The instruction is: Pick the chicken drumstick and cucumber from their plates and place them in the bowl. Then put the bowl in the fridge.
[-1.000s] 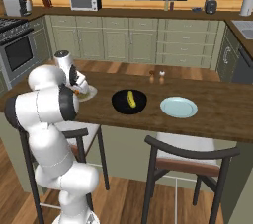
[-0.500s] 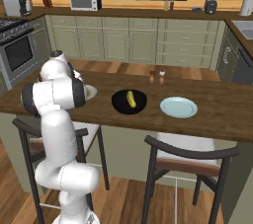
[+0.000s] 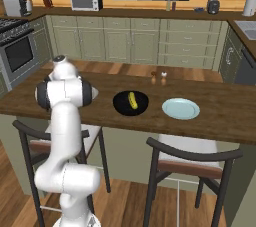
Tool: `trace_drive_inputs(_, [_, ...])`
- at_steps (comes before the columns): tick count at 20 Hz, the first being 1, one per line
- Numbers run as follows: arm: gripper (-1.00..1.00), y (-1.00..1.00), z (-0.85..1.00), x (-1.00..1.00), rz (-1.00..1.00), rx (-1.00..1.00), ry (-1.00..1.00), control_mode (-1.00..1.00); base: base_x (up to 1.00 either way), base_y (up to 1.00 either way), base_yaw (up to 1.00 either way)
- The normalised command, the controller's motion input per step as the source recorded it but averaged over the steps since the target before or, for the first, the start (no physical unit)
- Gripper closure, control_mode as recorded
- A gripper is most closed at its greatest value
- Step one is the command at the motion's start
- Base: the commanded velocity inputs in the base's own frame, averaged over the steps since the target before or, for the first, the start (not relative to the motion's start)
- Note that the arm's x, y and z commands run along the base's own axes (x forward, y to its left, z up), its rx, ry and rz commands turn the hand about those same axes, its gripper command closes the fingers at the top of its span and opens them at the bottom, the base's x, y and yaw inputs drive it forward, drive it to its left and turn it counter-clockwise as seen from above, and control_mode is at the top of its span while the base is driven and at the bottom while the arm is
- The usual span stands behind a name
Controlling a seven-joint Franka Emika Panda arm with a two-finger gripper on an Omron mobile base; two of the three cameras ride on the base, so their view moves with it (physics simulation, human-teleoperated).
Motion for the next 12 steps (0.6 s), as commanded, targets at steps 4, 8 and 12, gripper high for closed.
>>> trace_drive_inputs(4, [-1.0,0.21,-0.22,0.46,0.0,-0.01,0.01,-1.0,0.0,0.0,0.0])
trace_drive_inputs(8, [-1.0,0.03,-0.3,0.39,0.0,-0.03,0.01,-1.0,0.0,0.0,0.0])
trace_drive_inputs(12, [-1.0,0.0,-0.41,0.29,0.0,-0.02,0.02,-1.0,0.0,0.0,0.0])
